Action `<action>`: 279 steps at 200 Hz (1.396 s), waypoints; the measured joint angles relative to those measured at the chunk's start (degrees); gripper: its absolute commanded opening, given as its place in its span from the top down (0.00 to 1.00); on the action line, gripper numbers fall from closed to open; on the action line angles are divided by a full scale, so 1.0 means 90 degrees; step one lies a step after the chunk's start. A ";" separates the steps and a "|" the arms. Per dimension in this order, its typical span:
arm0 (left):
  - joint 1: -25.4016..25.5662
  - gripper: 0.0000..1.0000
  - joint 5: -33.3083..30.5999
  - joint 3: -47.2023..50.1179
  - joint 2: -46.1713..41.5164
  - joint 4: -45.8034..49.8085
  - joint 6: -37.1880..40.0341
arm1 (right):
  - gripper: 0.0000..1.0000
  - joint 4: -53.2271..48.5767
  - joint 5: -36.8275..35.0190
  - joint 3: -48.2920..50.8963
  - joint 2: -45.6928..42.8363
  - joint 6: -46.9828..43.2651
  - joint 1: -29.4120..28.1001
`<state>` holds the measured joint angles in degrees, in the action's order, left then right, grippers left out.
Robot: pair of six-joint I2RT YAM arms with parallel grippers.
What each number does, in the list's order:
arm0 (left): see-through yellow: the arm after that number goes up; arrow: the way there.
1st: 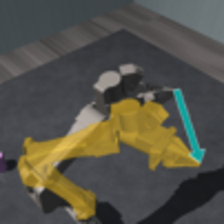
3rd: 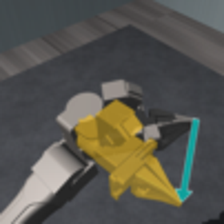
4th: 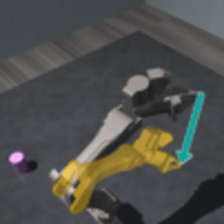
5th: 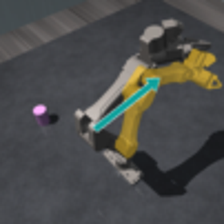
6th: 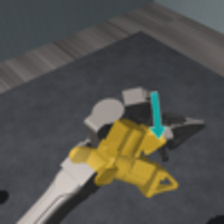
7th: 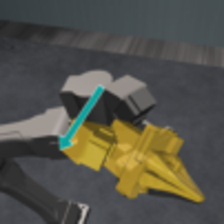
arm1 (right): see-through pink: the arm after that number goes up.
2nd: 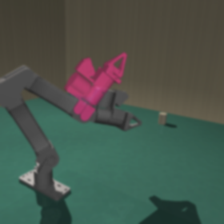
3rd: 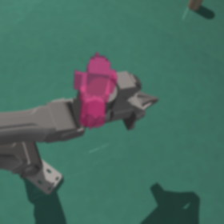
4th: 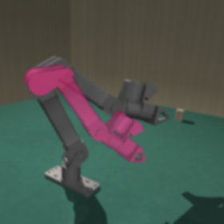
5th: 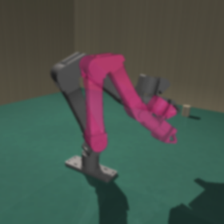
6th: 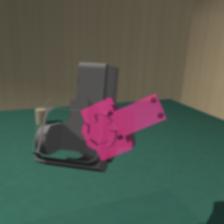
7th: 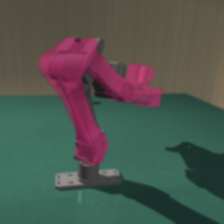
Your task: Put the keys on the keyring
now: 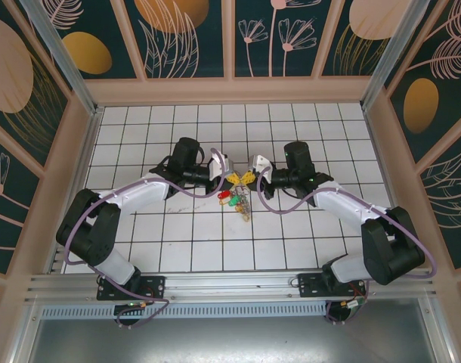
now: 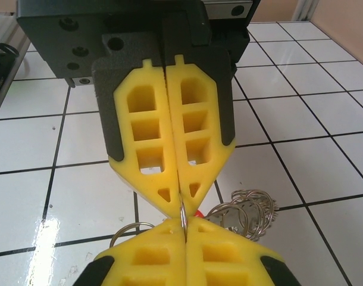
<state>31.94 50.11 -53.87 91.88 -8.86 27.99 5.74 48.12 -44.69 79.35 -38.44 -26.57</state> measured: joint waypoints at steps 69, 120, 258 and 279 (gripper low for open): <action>0.0000 0.75 0.0121 0.0058 0.0080 -0.0187 -0.0155 | 1.00 0.0002 0.0163 0.0000 0.0000 0.0029 0.0049; 0.0000 0.77 0.0226 0.0058 0.0146 -0.0321 -0.0301 | 1.00 0.0010 0.0165 0.0000 0.0000 0.0151 0.0070; 0.0000 0.94 0.0168 0.0148 0.0146 -0.0627 -0.0359 | 1.00 0.0066 0.0243 0.0000 0.0063 0.0289 0.0109; 0.0000 0.97 0.0168 0.0146 0.0146 -0.0605 -0.0301 | 1.00 0.0053 0.0265 0.0000 0.0063 0.0301 0.0114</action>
<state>31.94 51.62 -52.56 93.19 -14.31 25.28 6.22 50.50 -44.69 79.92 -35.73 -25.54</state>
